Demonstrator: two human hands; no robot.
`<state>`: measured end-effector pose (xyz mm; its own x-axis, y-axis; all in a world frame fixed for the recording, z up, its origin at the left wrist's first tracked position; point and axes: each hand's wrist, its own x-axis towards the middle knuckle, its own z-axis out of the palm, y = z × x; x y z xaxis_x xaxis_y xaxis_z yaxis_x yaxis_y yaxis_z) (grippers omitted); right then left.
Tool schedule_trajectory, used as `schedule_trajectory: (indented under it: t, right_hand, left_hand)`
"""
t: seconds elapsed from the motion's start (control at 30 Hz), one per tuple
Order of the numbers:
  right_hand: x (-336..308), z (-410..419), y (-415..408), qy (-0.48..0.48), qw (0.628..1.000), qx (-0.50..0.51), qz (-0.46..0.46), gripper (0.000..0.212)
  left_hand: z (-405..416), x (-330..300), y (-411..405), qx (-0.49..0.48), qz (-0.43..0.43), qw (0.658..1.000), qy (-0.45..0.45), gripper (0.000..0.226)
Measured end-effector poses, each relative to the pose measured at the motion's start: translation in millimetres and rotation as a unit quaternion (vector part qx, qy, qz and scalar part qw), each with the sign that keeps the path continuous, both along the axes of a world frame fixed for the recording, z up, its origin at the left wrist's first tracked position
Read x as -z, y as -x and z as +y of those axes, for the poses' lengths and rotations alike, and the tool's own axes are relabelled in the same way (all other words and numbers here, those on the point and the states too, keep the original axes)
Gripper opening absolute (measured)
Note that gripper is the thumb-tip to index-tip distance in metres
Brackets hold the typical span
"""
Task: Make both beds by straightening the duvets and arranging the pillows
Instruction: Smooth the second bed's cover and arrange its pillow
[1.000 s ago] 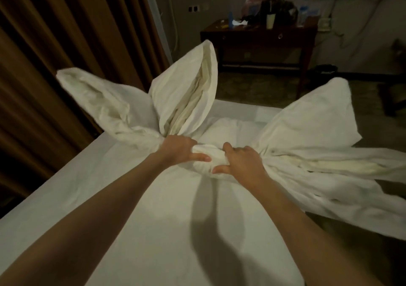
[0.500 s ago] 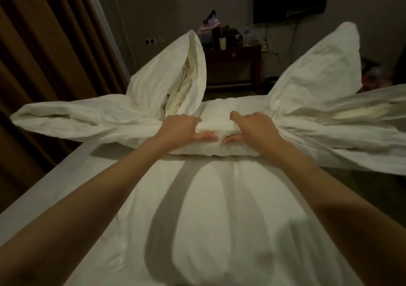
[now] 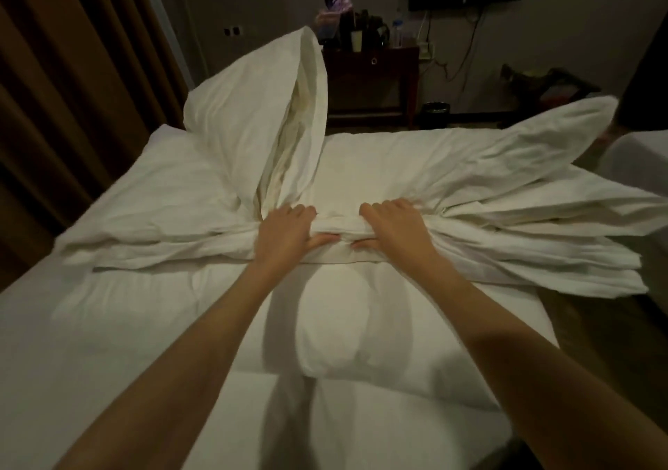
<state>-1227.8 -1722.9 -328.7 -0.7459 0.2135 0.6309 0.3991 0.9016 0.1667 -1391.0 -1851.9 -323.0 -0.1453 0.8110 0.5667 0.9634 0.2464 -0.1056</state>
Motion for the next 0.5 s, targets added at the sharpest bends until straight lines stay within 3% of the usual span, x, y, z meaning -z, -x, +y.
schedule_trajectory:
  t: [0.1,0.23,0.5]
  right_hand:
    - [2,-8,-7,-0.007,0.998,-0.029,0.047,0.058]
    - [16,-24,-22,-0.017,0.993,-0.052,0.108,0.048]
    - [73,-63,-53,0.107,0.990,-0.013,0.095,0.055]
  left_hand:
    - [-6,1,-4,0.019,-0.019,0.999,-0.020,0.065]
    - [-25,6,-18,0.022,0.023,0.998,-0.060,0.061]
    - [-61,79,-52,0.019,-0.064,0.993,-0.102,0.047]
